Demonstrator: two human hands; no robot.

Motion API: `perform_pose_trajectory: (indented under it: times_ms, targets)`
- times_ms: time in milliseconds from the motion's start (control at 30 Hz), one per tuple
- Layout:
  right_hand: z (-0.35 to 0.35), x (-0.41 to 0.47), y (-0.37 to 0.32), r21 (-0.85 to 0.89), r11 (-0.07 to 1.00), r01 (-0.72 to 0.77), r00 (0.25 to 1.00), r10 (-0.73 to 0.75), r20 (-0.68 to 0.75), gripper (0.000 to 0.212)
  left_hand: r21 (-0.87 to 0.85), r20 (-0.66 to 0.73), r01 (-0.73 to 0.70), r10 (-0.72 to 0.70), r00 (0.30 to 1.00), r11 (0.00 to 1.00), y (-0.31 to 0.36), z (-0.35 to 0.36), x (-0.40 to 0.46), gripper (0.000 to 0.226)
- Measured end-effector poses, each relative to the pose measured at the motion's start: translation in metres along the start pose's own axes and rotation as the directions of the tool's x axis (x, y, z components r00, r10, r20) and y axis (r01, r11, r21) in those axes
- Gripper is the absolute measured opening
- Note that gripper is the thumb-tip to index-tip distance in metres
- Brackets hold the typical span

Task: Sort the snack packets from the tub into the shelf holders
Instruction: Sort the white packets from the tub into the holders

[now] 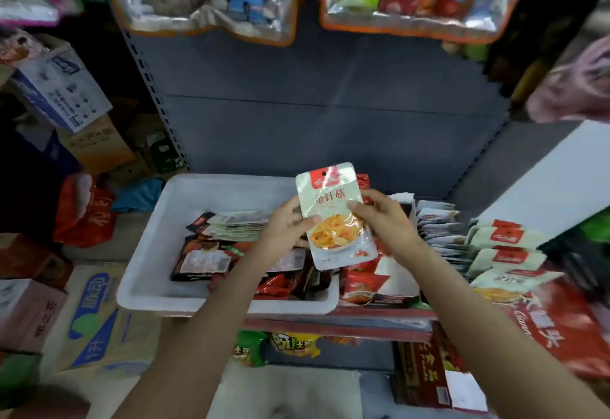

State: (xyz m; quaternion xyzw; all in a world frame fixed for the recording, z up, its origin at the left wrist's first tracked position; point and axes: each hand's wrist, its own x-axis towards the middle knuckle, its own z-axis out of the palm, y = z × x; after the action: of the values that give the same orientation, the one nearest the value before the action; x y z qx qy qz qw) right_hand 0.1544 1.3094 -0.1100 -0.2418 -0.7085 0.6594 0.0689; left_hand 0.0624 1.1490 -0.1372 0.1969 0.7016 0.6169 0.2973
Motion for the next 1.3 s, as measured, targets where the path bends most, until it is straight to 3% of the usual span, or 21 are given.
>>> perform_pose_trajectory:
  times_ms: [200,267,367,433,500,600,733,933,1100,1300]
  targets:
    - [-0.109,-0.028,0.002,0.097,0.994,0.051,0.953,-0.019,-0.303,0.01,0.074,0.03,-0.075,0.073,0.997,0.994,0.039,0.113,0.025,0.013]
    - [-0.15,-0.038,0.003,0.169,0.98,0.101,0.911,-0.023,-0.411,0.01,0.172,0.076,-0.142,0.131,0.988,0.975,0.042,0.152,0.035,0.017]
    - [-0.21,-0.049,0.01,0.213,0.959,0.188,0.854,-0.052,-0.518,0.014,0.431,0.18,-0.278,0.219,0.959,0.859,0.038,0.205,0.049,0.028]
    - [-0.24,-0.055,0.016,0.223,0.948,0.225,0.834,-0.069,-0.547,0.027,0.612,0.269,-0.34,0.215,0.939,0.714,0.037,0.234,0.054,0.037]
    - [-0.261,-0.059,0.019,0.223,0.935,0.274,0.835,-0.117,-0.537,0.023,0.74,0.33,-0.36,0.16,0.93,0.568,0.038,0.256,0.055,0.044]
    - [-0.28,-0.057,0.021,0.251,0.907,0.338,0.854,-0.183,-0.486,0.011,0.813,0.326,-0.331,0.096,0.94,0.479,0.04,0.275,0.052,0.043]
    - [-0.293,-0.049,0.023,0.271,0.901,0.339,0.887,-0.21,-0.412,0.014,0.805,0.253,-0.3,0.161,0.954,0.512,0.037,0.279,0.047,0.041]
    - [-0.294,-0.042,0.043,0.321,0.913,0.25,0.962,-0.195,-0.194,0.02,0.783,0.258,-0.317,0.185,0.948,0.535,0.033,0.27,0.035,0.054]
    - [-0.298,-0.038,0.062,-0.017,0.992,0.122,0.982,-0.123,-0.143,0.014,0.789,0.236,-0.296,0.179,0.955,0.538,0.028,0.268,0.031,0.054]
    - [-0.298,-0.029,0.045,-0.249,0.95,0.189,0.97,-0.22,-0.103,0.009,0.728,0.239,-0.295,0.174,0.955,0.619,0.022,0.267,0.036,0.056]
